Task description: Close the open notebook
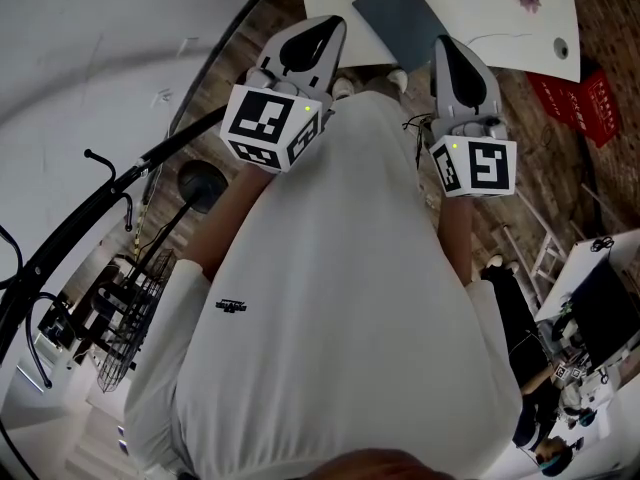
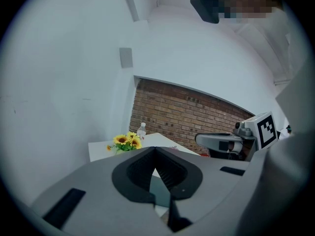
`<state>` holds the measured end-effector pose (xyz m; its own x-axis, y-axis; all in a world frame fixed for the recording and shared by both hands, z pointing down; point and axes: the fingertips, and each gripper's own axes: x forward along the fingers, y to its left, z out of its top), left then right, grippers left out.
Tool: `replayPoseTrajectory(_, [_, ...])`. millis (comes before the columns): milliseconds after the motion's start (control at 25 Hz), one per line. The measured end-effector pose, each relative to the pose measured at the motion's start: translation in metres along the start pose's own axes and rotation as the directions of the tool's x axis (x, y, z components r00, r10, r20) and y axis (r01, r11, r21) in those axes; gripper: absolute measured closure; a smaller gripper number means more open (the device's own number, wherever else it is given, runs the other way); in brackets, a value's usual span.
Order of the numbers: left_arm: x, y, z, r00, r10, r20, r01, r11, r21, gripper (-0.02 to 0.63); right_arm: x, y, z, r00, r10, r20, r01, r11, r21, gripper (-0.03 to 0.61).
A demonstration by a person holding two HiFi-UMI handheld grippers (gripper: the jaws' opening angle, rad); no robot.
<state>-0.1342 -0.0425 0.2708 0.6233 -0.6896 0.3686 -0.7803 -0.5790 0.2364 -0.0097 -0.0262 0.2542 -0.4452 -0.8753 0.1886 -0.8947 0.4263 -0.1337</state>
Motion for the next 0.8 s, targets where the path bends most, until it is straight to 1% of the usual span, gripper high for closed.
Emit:
replayPoseTrajectory(400, [-0.008,0.0,-0.005,1.0,0.002,0.006,-0.002,1.0,-0.014,0.604,-0.005,0.006,-0.004,1.0,-0.011,-0.006,0.011,1.0,0.0,0.566])
replayPoseTrajectory(800, [-0.011,-0.007,-0.01,1.0,0.001,0.003,0.0,1.0,-0.022,0.604,-0.011,0.012,-0.009,1.0,0.0,-0.025,0.0,1.0,-0.018,0.566])
